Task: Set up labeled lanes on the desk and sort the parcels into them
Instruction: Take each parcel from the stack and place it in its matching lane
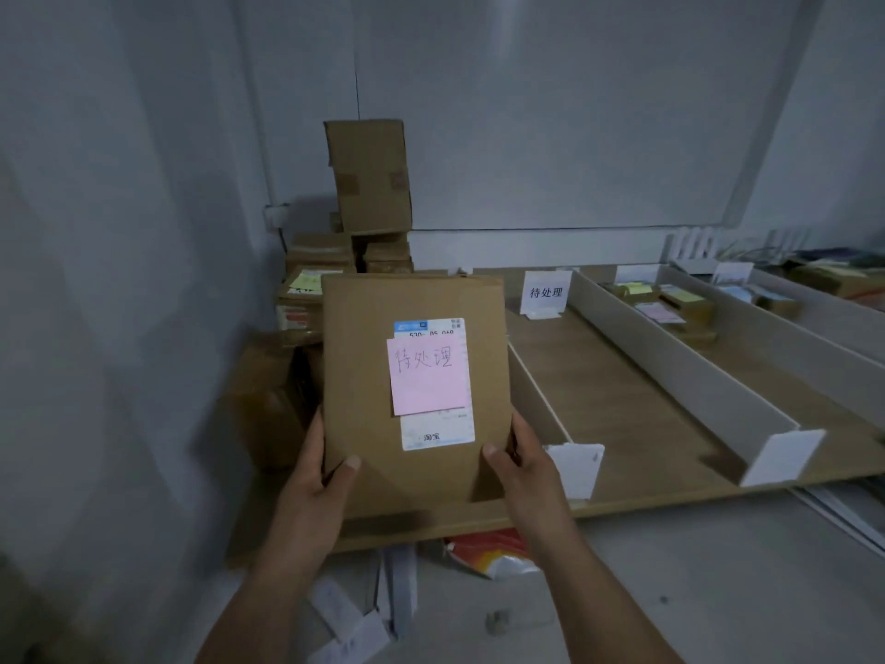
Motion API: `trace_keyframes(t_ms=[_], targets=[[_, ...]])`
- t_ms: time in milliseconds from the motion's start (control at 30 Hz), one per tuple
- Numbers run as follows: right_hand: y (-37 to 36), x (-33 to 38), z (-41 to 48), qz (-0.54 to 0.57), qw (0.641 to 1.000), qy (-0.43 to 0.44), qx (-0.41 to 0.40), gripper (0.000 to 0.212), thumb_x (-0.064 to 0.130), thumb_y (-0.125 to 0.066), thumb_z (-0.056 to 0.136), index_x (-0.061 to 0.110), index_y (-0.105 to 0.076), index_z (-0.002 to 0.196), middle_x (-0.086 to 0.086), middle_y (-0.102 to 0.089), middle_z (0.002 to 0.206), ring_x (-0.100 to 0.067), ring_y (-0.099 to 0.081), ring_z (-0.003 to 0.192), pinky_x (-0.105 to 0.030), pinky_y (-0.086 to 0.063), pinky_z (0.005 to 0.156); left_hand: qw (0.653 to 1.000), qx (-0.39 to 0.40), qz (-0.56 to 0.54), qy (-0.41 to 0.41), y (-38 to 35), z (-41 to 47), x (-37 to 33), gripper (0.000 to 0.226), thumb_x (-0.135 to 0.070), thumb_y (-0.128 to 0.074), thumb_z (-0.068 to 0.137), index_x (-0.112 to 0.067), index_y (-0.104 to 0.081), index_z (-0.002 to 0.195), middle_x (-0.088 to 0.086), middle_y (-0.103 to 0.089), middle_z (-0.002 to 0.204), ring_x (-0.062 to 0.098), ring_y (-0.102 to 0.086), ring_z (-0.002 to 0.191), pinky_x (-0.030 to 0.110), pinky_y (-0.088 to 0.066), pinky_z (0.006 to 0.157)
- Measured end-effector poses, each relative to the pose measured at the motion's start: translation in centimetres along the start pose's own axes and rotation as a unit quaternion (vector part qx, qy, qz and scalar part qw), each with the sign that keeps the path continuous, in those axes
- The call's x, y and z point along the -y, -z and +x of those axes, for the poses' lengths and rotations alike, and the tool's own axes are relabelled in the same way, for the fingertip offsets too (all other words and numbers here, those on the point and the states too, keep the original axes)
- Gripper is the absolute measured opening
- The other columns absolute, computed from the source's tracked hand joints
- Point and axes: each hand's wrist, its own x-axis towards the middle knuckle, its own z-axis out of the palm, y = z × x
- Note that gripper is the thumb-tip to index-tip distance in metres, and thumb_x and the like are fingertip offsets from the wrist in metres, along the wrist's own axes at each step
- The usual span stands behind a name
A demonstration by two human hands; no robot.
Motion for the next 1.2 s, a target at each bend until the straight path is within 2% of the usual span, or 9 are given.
trace_keyframes(t_ms=[133, 233, 333, 533, 700, 800, 867, 1100, 1200], targets=[[2.6, 0.7, 1.1, 0.014, 0.999, 0.035, -0.009, 0.057, 0.027, -0.05, 0.097, 0.038, -0.026, 0.147, 0.013, -0.053, 0.13, -0.011, -0.049, 0.121, -0.038, -0.045, 0.101, 0.999, -0.02, 0.017, -0.044, -2.2, 0.2, -2.8, 0.066, -0.023, -0.05, 0.096, -0.047, -0.014, 0.147, -0.016, -0.043, 0.138, 0.011, -0.044, 0.124, 0.032, -0.035, 0.105], [5.6, 1.4, 2.2, 0.012, 0.997, 0.067, -0.029, 0.056, 0.025, -0.05, 0.096, 0.036, -0.029, 0.147, 0.012, -0.053, 0.133, -0.008, -0.049, 0.12, -0.032, -0.044, 0.098, 0.997, -0.02, 0.022, -0.066, -4.8, 0.3, -4.7, 0.066, -0.025, -0.049, 0.096, -0.044, -0.012, 0.148, -0.015, -0.041, 0.14, 0.009, -0.041, 0.125, 0.03, -0.034, 0.103], [9.4, 1.7, 3.1, 0.017, 0.995, 0.084, -0.047, 0.055, 0.024, -0.05, 0.097, 0.038, -0.03, 0.145, 0.013, -0.053, 0.129, -0.01, -0.049, 0.12, -0.039, -0.045, 0.101, 0.996, -0.015, 0.021, -0.086, -8.4, 0.5, -6.6, 0.066, -0.023, -0.049, 0.097, -0.043, -0.013, 0.148, -0.014, -0.042, 0.141, 0.007, -0.042, 0.122, 0.029, -0.034, 0.103], [18.1, 1.3, 5.2, 0.024, 0.99, 0.11, -0.083, 0.057, 0.021, -0.051, 0.096, 0.036, -0.03, 0.147, 0.013, -0.055, 0.131, -0.007, -0.051, 0.119, -0.036, -0.044, 0.102, 0.994, -0.004, 0.02, -0.109, -17.1, 1.4, -10.0, 0.066, -0.023, -0.048, 0.097, -0.046, -0.011, 0.147, -0.012, -0.04, 0.144, 0.011, -0.04, 0.127, 0.033, -0.034, 0.106], [25.7, 0.4, 7.2, 0.018, 0.987, 0.128, -0.094, 0.056, 0.019, -0.05, 0.097, 0.034, -0.031, 0.147, 0.016, -0.054, 0.128, -0.003, -0.049, 0.117, -0.027, -0.041, 0.097, 0.994, 0.003, 0.013, -0.109, -25.0, 2.2, -11.7, 0.067, -0.025, -0.046, 0.098, -0.044, -0.006, 0.148, -0.012, -0.032, 0.149, 0.013, -0.036, 0.13, 0.033, -0.033, 0.104], [29.3, -0.9, 9.0, 0.003, 0.987, 0.127, -0.101, 0.056, 0.019, -0.05, 0.096, 0.034, -0.03, 0.147, 0.013, -0.052, 0.135, -0.005, -0.047, 0.122, -0.035, -0.041, 0.104, 0.993, 0.017, -0.002, -0.113, -29.3, 3.3, -11.9, 0.066, -0.021, -0.046, 0.098, -0.043, -0.009, 0.148, -0.014, -0.038, 0.141, 0.006, -0.04, 0.121, 0.023, -0.035, 0.093], [31.1, -1.8, 10.5, 0.006, 0.989, 0.109, -0.1, 0.057, 0.021, -0.05, 0.097, 0.032, -0.028, 0.148, 0.011, -0.049, 0.139, -0.008, -0.045, 0.125, -0.041, -0.04, 0.107, 0.995, 0.026, -0.003, -0.1, -31.8, 4.3, -12.0, 0.065, -0.021, -0.045, 0.098, -0.042, -0.01, 0.148, -0.016, -0.039, 0.135, 0.005, -0.041, 0.117, 0.022, -0.036, 0.091], [34.0, -5.1, 17.9, 0.005, 0.993, 0.078, -0.087, 0.055, 0.018, -0.047, 0.098, 0.031, -0.029, 0.148, 0.019, -0.048, 0.125, 0.002, -0.048, 0.107, -0.027, -0.041, 0.095, 0.997, 0.032, 0.008, -0.071, -37.2, 11.3, -9.8, 0.064, -0.024, -0.046, 0.098, -0.038, -0.01, 0.15, -0.011, -0.037, 0.144, 0.013, -0.039, 0.129, 0.035, -0.036, 0.108], [33.9, -6.8, 22.2, -0.007, 0.994, 0.063, -0.085, 0.056, 0.014, -0.049, 0.097, 0.032, -0.031, 0.146, 0.015, -0.052, 0.13, 0.004, -0.051, 0.11, -0.032, -0.044, 0.099, 0.999, 0.023, 0.014, -0.045, -38.8, 15.2, -8.5, 0.065, -0.022, -0.047, 0.097, -0.033, -0.011, 0.15, -0.006, -0.036, 0.148, 0.016, -0.04, 0.132, 0.034, -0.034, 0.11]])
